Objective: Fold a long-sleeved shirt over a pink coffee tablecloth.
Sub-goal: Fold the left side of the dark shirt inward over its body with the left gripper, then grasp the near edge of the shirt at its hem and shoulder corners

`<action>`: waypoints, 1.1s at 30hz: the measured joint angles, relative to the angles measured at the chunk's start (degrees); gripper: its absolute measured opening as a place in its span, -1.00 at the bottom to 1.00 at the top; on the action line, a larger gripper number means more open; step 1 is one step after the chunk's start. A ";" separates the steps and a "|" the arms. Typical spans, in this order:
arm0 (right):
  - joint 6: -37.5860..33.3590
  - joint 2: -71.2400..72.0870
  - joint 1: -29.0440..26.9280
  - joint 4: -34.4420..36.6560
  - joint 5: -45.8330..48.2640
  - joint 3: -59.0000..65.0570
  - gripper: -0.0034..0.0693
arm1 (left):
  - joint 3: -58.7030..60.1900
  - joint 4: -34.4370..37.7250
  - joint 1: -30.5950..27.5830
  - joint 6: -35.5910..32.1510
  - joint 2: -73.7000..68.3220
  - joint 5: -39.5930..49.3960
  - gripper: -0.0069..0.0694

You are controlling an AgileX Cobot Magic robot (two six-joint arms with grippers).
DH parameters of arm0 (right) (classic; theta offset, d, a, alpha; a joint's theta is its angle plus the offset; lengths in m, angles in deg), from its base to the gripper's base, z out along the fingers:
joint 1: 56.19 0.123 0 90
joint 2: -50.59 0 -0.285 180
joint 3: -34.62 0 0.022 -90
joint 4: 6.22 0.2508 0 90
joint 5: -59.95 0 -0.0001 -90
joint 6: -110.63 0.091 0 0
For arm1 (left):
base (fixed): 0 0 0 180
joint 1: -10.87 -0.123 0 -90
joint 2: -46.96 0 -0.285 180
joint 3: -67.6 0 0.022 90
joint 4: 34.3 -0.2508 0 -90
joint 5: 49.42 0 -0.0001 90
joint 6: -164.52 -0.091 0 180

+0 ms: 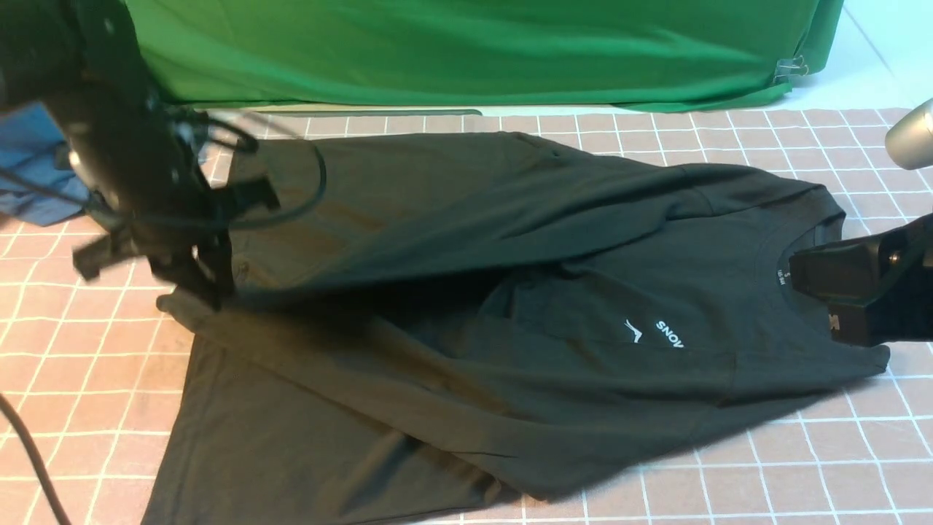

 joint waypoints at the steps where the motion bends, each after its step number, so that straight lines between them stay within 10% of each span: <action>1: 0.00 0.00 0.00 0.00 0.00 0.00 -0.46 | 0.44 0.04 0.12 0.10 0.00 0.00 -0.69; 16: 0.00 0.00 0.00 0.00 0.00 0.00 -0.42 | 5.20 0.89 2.18 0.93 0.05 -0.19 -0.59; 28: 0.00 0.00 0.00 0.00 0.00 0.00 -0.40 | 5.20 1.73 2.18 0.75 2.51 -0.05 0.57; 33: 0.00 0.00 0.00 0.00 0.00 0.00 -0.39 | 5.20 -0.67 2.18 1.92 2.89 -1.63 0.70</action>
